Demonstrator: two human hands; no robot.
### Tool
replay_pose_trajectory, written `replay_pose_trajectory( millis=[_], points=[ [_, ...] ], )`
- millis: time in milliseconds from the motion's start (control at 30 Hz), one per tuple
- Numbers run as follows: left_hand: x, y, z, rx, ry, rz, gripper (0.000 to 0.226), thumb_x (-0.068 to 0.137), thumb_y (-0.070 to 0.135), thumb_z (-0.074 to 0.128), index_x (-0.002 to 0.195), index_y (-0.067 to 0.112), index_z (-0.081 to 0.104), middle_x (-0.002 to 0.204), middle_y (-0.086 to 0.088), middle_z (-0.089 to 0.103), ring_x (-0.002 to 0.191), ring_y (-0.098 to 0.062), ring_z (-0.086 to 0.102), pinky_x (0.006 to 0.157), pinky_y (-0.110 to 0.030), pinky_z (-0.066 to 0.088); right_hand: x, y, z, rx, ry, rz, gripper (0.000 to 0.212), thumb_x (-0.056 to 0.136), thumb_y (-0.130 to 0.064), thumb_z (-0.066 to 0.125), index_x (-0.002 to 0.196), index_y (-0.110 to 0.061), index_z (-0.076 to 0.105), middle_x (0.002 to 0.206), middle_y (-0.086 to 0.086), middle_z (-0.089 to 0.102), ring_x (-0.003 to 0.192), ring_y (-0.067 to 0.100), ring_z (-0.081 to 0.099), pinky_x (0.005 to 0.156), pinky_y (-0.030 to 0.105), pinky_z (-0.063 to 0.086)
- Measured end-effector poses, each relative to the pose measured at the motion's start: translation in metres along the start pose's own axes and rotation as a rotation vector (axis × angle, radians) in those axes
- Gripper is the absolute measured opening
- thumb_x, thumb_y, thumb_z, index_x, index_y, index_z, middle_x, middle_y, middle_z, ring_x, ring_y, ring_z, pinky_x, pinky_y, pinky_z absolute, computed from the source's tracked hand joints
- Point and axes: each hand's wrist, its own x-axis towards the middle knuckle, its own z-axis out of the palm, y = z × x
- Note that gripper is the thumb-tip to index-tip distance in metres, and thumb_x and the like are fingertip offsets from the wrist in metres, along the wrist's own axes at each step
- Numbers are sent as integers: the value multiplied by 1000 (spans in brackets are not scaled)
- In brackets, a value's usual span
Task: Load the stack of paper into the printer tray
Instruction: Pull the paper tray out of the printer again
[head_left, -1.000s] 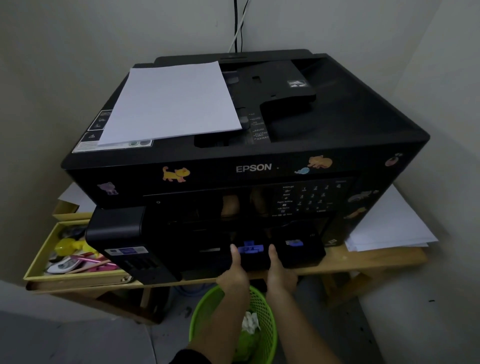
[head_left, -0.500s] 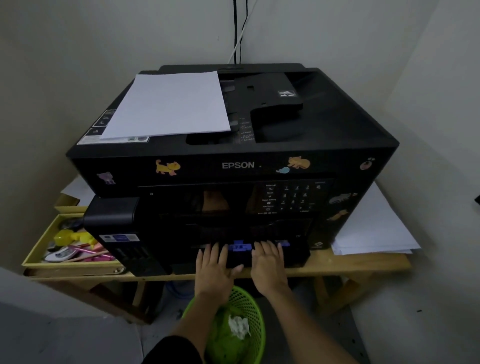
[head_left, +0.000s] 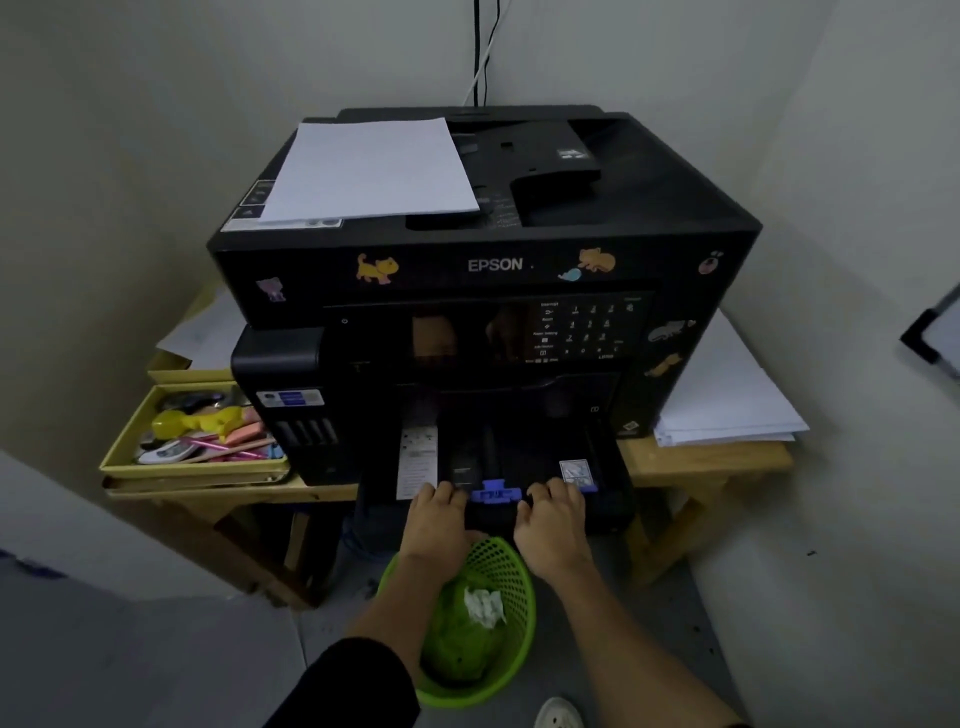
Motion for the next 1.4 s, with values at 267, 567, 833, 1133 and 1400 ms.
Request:
replay_pose_trajectory(
  millis=[267, 567, 833, 1133, 1400],
  points=[
    [-49, -1, -8, -200, -150, 9, 62, 69, 42, 75, 125, 22, 58, 122, -3, 57, 117, -23, 48, 96, -34, 45, -51, 0, 4, -28, 4, 145, 32, 88, -28, 46, 107, -5, 58, 114, 13, 56, 114, 29, 41, 101, 38, 31],
    [-79, 4, -9, -180, -329, 59, 56, 59, 39, 84, 108, 16, 72, 109, -6, 69, 102, -23, 62, 82, -30, 52, -88, 7, 5, -25, -2, 235, 35, 80, -31, 54, 98, -2, 62, 109, 14, 60, 113, 31, 45, 99, 37, 34],
    [-93, 3, -9, -184, -324, 78, 65, 51, 50, 84, 107, 21, 73, 106, 1, 72, 98, -19, 64, 80, -27, 52, -101, 6, 6, -17, 30, 266, 37, 77, -29, 55, 97, 0, 66, 107, 14, 64, 109, 32, 49, 96, 38, 37],
    [-99, 0, -9, -183, -313, 77, 69, 55, 53, 82, 117, 26, 68, 117, 2, 67, 109, -19, 60, 91, -31, 52, -110, 7, 11, -56, 59, 223, 36, 80, -29, 52, 103, -4, 62, 112, 12, 61, 112, 30, 45, 98, 39, 33],
    [-97, 8, -16, -167, -423, 85, 59, 63, 42, 82, 111, 11, 67, 113, -8, 66, 105, -25, 61, 82, -32, 50, -114, -1, 3, -75, 68, 231, 30, 80, -28, 51, 98, -6, 61, 108, 12, 63, 111, 29, 48, 98, 38, 36]
  ],
)
